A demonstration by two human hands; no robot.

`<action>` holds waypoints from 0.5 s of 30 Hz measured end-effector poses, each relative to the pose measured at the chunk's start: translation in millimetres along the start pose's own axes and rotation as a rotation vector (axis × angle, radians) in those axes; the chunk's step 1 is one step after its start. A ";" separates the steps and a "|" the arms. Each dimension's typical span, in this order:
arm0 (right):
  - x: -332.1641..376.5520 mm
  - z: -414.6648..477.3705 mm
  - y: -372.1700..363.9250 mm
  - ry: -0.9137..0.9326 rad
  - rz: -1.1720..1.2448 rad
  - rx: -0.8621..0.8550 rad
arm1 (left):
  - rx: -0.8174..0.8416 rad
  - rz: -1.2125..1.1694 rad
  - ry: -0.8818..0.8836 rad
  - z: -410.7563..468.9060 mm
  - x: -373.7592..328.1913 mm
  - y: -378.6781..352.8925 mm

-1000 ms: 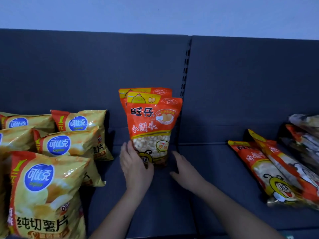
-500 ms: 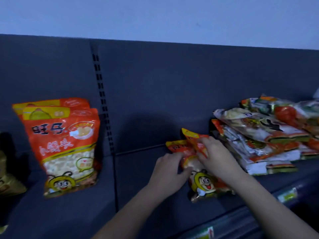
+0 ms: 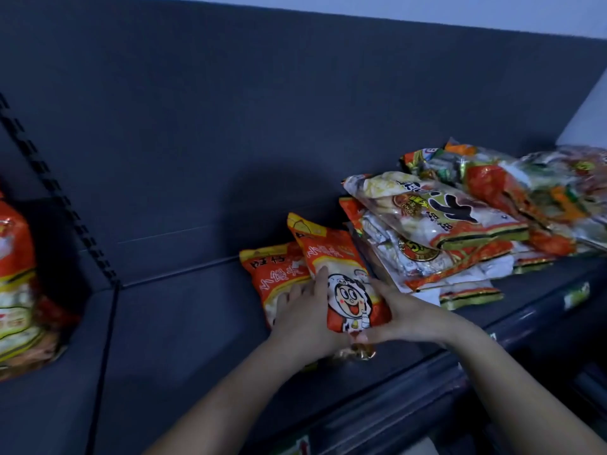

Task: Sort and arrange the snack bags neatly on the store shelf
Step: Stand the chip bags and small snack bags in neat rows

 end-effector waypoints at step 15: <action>28.9 29.0 14.2 0.003 -0.246 -0.174 | -0.193 -0.272 -0.046 -3.9 13.6 21.2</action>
Point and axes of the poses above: each hand's wrist, its own z-axis towards the middle knuckle, its own y-axis out of the back of the hand, x = y × z, the point moved 6 cm from there along z, towards the middle knuckle, and after that the axes turned 11 degrees about -z, right-handed, at the moved point
